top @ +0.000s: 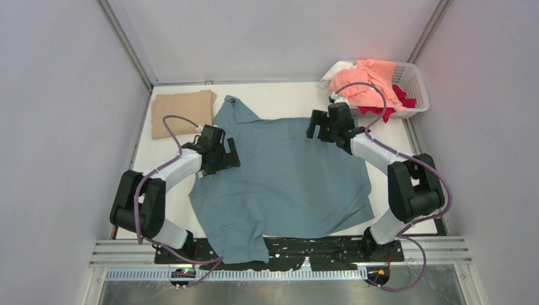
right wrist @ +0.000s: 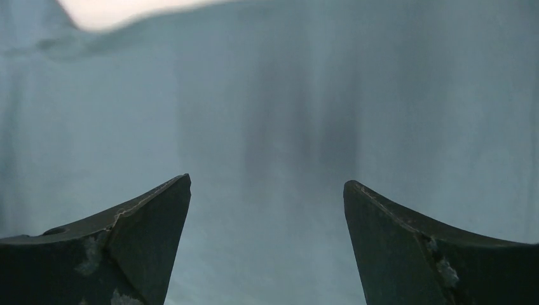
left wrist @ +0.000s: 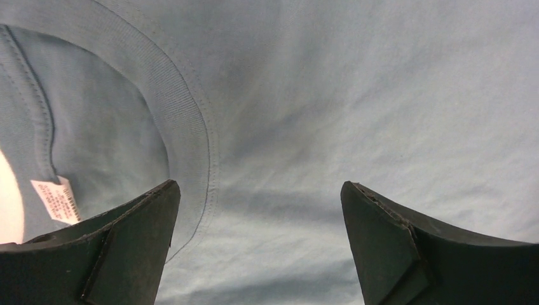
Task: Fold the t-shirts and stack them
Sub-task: Flatten out the tshirt
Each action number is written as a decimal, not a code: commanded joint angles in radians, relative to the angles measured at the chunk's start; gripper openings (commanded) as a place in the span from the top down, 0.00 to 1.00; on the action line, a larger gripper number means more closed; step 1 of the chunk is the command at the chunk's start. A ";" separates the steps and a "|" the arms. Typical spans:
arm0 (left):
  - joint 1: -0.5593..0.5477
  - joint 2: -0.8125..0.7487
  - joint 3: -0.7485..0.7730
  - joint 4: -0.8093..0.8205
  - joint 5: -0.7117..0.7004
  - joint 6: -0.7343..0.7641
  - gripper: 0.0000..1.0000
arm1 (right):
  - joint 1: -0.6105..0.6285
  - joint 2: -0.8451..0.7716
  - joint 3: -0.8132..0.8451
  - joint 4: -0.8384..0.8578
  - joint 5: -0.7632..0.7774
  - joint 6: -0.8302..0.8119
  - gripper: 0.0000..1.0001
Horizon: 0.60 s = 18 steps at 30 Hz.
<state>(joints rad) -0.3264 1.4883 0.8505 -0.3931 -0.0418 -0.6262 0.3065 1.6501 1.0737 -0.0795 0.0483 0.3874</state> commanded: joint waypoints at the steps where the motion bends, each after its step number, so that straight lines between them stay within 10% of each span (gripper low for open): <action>1: -0.003 0.051 0.050 0.006 0.031 -0.012 0.00 | -0.024 -0.099 -0.130 -0.126 0.126 0.028 0.05; 18: 0.059 0.411 0.435 -0.211 0.095 0.085 0.00 | -0.290 0.049 -0.169 -0.091 -0.066 0.130 0.03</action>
<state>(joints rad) -0.2924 1.8252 1.1976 -0.5613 0.0322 -0.5892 0.0540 1.6382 0.8841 -0.1711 0.0105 0.4896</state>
